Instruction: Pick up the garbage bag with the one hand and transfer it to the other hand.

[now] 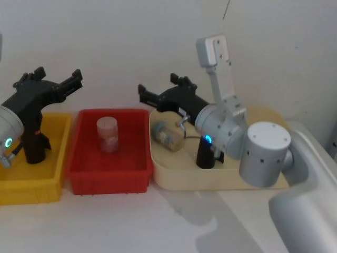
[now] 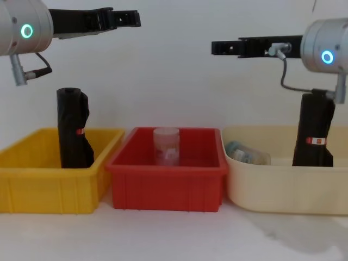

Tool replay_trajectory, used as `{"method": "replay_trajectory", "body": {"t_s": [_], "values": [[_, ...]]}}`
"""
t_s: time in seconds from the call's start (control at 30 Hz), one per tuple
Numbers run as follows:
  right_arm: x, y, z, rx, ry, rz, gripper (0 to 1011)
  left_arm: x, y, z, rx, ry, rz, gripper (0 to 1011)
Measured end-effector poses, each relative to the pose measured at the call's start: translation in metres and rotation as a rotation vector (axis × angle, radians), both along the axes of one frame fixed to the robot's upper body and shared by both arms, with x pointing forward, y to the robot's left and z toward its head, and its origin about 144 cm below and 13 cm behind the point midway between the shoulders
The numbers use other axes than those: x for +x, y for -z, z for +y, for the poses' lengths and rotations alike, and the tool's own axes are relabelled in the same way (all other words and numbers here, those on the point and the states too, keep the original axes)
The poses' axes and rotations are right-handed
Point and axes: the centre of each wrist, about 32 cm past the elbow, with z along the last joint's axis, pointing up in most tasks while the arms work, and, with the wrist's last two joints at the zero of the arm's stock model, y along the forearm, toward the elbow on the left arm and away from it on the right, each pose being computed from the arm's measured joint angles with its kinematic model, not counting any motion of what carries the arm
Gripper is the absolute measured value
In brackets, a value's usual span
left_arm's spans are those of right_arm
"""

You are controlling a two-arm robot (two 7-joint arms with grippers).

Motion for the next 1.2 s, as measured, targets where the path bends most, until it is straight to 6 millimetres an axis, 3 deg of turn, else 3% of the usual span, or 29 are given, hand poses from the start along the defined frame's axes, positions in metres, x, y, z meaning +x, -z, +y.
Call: {"method": "replay_trajectory", "body": {"t_s": [0.2,0.5,1.2], "values": [[-0.025,0.013,0.011,0.034,-0.046,0.007,1002,0.0,0.0,0.0,0.0,0.0,0.0,1001],[-0.046,0.022,0.02,0.065,-0.084,0.012,1001,0.0,0.0,0.0,0.0,0.0,0.0,1001],[-0.062,0.028,0.026,0.091,-0.11,0.018,1001,0.0,0.0,0.0,0.0,0.0,0.0,1001]]}}
